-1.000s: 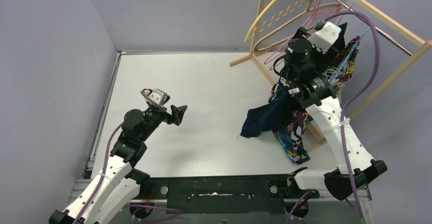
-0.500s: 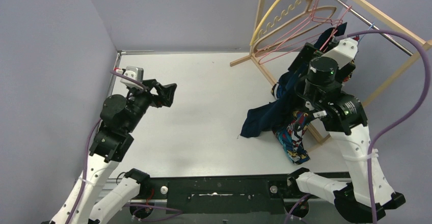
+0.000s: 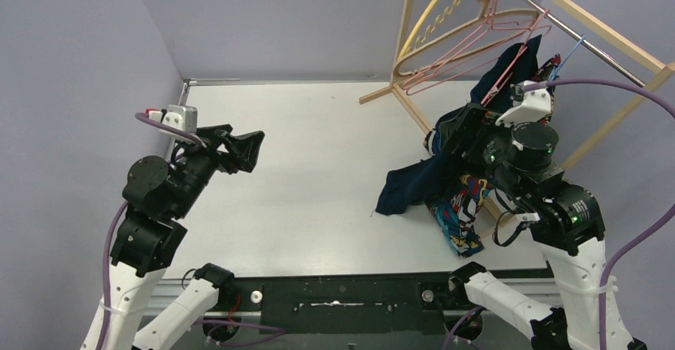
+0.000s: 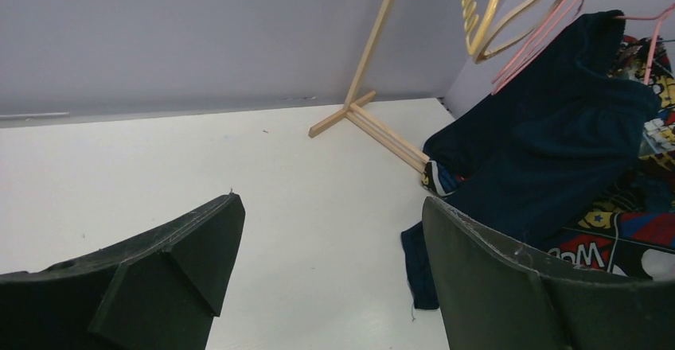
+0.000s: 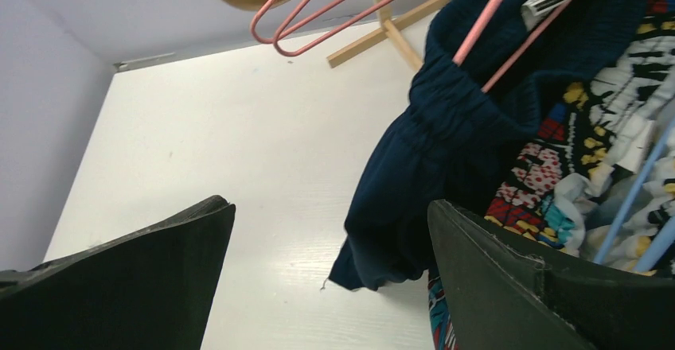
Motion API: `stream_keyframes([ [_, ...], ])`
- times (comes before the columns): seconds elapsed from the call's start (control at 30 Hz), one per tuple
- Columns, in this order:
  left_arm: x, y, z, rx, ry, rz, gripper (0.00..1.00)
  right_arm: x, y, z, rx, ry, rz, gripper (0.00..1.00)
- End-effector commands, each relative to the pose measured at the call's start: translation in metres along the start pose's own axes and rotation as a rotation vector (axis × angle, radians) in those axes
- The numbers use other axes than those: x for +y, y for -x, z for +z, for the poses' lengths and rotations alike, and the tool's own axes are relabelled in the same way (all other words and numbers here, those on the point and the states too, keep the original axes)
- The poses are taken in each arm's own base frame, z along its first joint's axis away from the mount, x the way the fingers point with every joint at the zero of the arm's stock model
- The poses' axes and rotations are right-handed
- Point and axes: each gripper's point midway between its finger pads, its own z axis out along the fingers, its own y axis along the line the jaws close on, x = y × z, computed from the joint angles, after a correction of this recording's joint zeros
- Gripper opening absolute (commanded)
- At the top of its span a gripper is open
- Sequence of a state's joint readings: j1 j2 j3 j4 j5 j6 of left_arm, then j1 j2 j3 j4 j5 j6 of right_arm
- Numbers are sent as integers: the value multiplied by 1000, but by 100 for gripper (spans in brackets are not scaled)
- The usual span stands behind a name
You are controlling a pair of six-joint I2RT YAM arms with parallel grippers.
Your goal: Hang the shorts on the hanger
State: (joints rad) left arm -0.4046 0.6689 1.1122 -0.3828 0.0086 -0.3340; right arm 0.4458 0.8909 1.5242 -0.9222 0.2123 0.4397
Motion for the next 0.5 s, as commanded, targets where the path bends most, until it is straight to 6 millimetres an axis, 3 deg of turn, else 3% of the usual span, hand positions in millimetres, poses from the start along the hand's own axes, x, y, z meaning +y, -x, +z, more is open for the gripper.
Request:
stream_keyframes([
  [0.0,-13,17,-15,-55,-54,-28,83,32,2,-10,-8,190,27,98],
  [0.13,-12,7,-16,-50,-68,-24,83,52,-7,-11,9,319,14,97],
  [0.47,-2,-14,-18,-23,-42,-19,83,62,-34,2,65,388,0,97],
])
